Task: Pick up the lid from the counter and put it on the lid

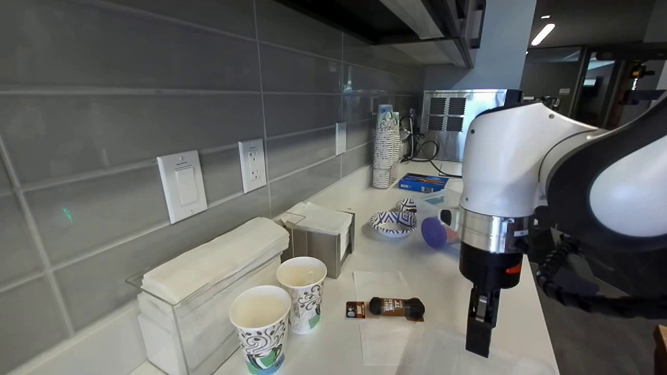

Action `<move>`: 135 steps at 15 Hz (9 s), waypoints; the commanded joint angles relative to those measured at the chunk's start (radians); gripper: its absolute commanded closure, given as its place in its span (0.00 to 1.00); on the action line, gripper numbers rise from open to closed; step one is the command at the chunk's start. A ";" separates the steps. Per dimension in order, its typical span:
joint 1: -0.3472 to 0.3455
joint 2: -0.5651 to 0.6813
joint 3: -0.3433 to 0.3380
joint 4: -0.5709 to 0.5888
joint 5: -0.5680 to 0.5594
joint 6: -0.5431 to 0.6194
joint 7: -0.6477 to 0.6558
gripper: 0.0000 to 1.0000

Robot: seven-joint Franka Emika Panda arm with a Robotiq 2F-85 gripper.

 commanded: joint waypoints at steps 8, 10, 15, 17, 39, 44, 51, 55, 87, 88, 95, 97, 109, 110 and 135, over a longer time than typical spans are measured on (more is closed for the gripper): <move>-0.026 -0.241 -0.002 0.011 -0.061 -0.329 -0.007 0.94; -0.030 -0.269 -0.002 0.011 -0.070 -0.361 -0.006 0.94; -0.035 -0.315 -0.002 0.014 -0.084 -0.408 -0.011 0.94; -0.036 -0.328 -0.002 0.017 -0.087 -0.423 -0.013 0.94; -0.143 -0.359 -0.055 0.108 -0.506 -0.561 -0.226 0.94; -0.143 -0.370 -0.063 0.096 -0.560 -0.535 -0.216 0.77; -0.158 -0.365 -0.083 0.097 -0.591 -0.508 -0.236 0.94; -0.211 -0.360 -0.139 0.095 -0.657 -0.451 -0.236 0.94; -0.288 -0.011 -0.451 0.482 -0.134 -0.355 -1.326 0.94; -0.296 0.008 -0.457 0.514 -0.087 -0.390 -1.394 0.94; -0.397 0.234 -0.434 0.789 -0.020 -0.573 -1.649 0.94; -0.414 0.294 -0.412 0.851 -0.035 -0.564 -1.670 0.94; -0.473 0.554 -0.263 1.157 -0.038 -0.586 -1.781 0.94; -0.477 0.563 -0.258 1.169 -0.040 -0.597 -1.789 0.94; -0.414 0.004 -0.332 0.596 -0.248 -0.279 -0.906 0.00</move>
